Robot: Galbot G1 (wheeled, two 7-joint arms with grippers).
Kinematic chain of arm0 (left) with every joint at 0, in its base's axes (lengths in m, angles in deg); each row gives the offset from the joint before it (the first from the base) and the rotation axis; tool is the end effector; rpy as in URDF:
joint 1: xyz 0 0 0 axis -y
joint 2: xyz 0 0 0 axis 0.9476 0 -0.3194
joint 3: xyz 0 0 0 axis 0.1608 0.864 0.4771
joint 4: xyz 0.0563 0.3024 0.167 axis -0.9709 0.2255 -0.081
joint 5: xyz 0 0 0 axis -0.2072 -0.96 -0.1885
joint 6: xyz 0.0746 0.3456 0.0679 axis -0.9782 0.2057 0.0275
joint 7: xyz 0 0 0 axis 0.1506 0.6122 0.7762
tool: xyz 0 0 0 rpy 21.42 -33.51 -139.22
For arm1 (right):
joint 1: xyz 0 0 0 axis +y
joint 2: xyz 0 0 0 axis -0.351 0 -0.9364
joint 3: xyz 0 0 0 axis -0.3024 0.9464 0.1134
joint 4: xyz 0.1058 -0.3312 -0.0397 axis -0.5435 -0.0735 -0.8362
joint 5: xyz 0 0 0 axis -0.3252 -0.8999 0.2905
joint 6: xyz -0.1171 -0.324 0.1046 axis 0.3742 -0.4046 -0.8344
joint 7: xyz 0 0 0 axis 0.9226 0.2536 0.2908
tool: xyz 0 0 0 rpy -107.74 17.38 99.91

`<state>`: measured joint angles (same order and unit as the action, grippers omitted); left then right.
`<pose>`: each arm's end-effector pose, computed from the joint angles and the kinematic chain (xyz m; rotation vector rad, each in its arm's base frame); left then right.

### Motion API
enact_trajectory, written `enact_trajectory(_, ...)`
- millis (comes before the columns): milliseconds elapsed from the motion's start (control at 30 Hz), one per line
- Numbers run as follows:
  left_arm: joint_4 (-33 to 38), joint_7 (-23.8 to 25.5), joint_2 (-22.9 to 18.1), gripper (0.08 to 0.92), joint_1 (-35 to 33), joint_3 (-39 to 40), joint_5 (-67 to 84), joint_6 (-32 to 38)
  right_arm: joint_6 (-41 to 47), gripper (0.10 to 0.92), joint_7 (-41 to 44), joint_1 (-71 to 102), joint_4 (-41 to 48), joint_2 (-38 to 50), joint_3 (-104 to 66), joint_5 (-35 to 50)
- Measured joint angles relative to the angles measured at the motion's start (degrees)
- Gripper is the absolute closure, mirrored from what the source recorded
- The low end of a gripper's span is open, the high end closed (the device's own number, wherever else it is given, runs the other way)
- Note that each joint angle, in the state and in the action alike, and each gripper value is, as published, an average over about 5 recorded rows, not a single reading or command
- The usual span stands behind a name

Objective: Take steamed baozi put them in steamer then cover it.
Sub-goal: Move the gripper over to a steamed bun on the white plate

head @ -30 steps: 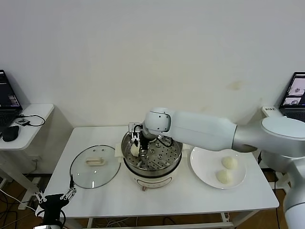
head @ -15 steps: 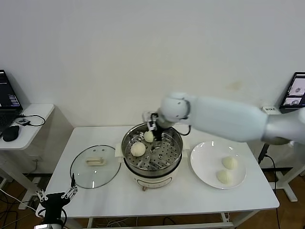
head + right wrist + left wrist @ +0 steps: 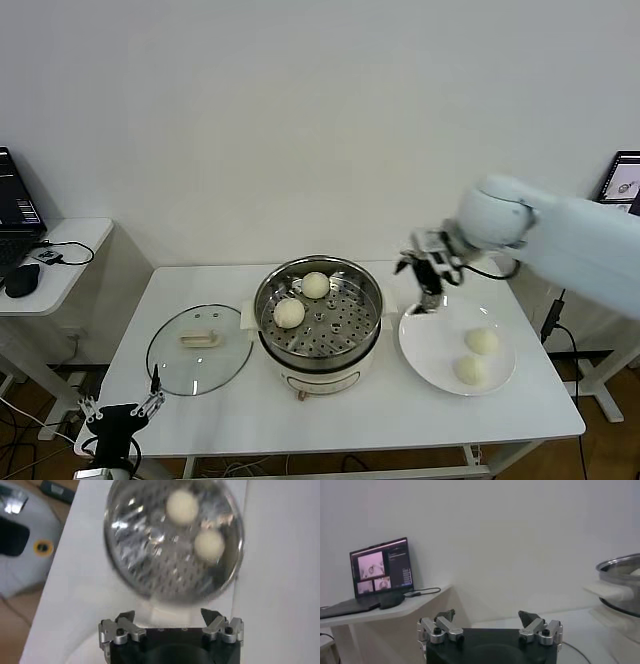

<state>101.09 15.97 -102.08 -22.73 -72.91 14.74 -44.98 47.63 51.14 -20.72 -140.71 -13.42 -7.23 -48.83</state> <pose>0.1334 0.1046 -0.3194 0.3450 -3.0255 -0.3339 0.4649 -0.0701 -0.0355 1.3828 -1.4304 1.5554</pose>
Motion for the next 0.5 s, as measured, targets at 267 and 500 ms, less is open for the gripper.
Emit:
enact_trajectory(267, 0.2, 0.0, -0.3, 0.177, -0.8, -0.3, -0.1, 0.0, -3.3, 0.202, 1.4, 9.4, 0.2, 7.1, -5.7, -8.2)
enact_trajectory(500, 0.2, 0.0, -0.3, 0.177, -1.0, -0.5, -0.5, -0.2, -5.2, 0.203, 1.4, 22.0, 2.3, 9.3, -14.0, -14.2)
